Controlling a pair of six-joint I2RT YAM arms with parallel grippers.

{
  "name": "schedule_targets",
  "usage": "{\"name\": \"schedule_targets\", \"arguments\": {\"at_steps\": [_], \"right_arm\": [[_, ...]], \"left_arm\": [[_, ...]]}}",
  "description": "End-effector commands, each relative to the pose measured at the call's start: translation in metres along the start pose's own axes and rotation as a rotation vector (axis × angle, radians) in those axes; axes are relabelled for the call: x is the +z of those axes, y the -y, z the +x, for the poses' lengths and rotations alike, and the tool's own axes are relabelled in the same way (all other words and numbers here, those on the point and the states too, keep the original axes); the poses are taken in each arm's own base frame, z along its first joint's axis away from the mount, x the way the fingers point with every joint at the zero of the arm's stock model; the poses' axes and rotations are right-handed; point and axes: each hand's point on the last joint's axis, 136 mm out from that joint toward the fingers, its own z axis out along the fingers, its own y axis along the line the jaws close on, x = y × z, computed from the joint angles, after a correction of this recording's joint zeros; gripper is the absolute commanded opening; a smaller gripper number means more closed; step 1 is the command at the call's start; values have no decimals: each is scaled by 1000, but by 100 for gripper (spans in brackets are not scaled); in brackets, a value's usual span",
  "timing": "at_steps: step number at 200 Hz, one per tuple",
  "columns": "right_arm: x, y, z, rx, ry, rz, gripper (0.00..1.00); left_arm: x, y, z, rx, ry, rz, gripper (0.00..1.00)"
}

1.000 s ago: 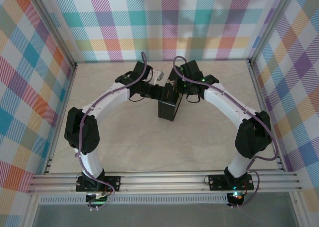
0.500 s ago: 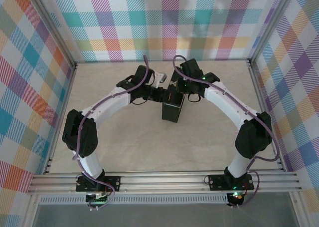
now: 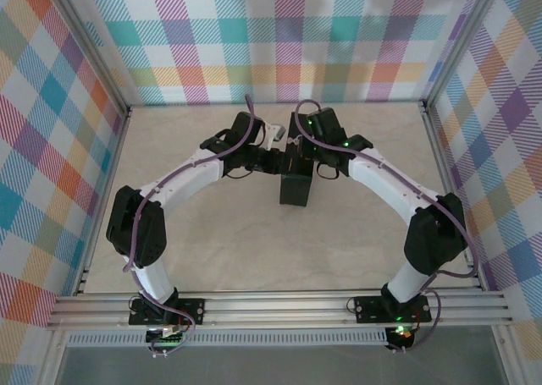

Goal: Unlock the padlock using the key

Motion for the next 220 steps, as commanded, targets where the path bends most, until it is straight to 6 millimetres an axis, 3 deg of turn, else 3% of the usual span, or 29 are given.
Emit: {"name": "schedule_targets", "arguments": {"at_steps": [1,133,171,206,220], "right_arm": [[0,-25,-26,100,132,-112,11],[5,-22,-42,276,233,-109,12],[-22,-2,-54,246,265,-84,13],[-55,30,-60,250,279,-72,15],[-66,45,-59,254,275,-61,15]], "left_arm": [[15,4,45,-19,-150,9,30],[5,-2,38,-31,-125,-15,32],[-6,-8,25,-38,-97,-25,40],[-16,-5,10,-34,-66,-16,60],[-19,-4,6,-37,-57,-16,63]]}}
